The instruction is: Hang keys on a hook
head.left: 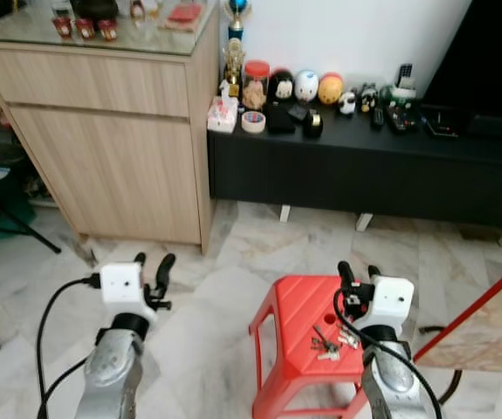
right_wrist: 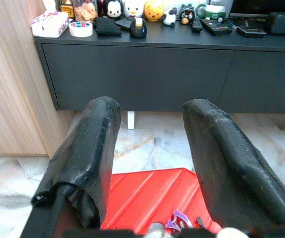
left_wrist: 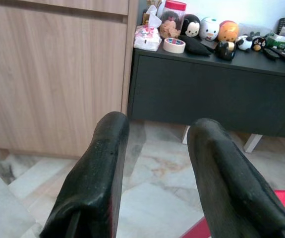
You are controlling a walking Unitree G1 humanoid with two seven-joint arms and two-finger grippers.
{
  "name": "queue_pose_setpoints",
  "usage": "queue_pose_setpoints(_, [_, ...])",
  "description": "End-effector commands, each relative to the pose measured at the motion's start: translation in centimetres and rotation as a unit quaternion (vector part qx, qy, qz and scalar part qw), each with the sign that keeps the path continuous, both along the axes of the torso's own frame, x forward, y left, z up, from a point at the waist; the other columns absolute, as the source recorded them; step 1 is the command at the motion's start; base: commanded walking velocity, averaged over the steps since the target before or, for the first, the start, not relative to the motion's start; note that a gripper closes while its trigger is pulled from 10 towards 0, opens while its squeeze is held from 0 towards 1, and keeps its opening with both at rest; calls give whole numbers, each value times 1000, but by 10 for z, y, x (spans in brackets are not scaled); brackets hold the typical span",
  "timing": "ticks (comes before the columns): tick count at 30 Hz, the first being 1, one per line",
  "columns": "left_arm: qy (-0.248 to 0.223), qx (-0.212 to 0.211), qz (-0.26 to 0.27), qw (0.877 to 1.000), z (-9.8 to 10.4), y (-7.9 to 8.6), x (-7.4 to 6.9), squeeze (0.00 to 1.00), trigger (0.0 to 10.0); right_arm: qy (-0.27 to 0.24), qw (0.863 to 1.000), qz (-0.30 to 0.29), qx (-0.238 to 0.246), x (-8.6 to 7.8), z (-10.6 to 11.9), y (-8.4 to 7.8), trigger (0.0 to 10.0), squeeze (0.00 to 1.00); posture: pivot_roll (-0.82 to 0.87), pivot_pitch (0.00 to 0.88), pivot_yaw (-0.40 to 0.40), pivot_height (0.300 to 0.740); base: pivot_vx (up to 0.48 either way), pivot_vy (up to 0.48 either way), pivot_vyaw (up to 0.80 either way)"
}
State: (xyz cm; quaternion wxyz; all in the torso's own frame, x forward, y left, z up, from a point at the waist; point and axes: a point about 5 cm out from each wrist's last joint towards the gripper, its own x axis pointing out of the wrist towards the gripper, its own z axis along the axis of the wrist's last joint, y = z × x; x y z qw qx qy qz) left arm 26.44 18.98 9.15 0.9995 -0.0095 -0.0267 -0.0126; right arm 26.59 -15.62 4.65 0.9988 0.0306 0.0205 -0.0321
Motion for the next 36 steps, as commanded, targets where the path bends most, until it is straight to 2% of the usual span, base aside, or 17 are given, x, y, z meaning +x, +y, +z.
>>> queue_pose_setpoints(1, [-6, -4, -5, 1000, 3, -1, -2, 0, 10000, 7, 1000, -5, 1, -2, -2, -3, 10000, 0, 80, 59, -89, 740, 0, 0, 0])
queue_pose_setpoints(4, [-11, 16, -10, 1000, 4, -2, -2, 0, 10000, 8, 1000, -5, 2, -2, -2, -2, 10000, 0, 80, 60, -88, 740, 0, -99, 0])
queue_pose_setpoints(17, [-9, 16, -11, 1000, 2, -2, -2, 0, 10000, 10, 1000, -4, 3, -2, -3, -1, 10000, 0, 82, 54, -88, 740, 0, -403, 0])
queue_pose_setpoints(36, [-3, 4, -11, 1000, -1, -5, -2, 0, 10000, 21, 1000, 16, -1, -2, -7, 3, 10000, 0, 71, 34, -93, 740, 0, 0, 0])
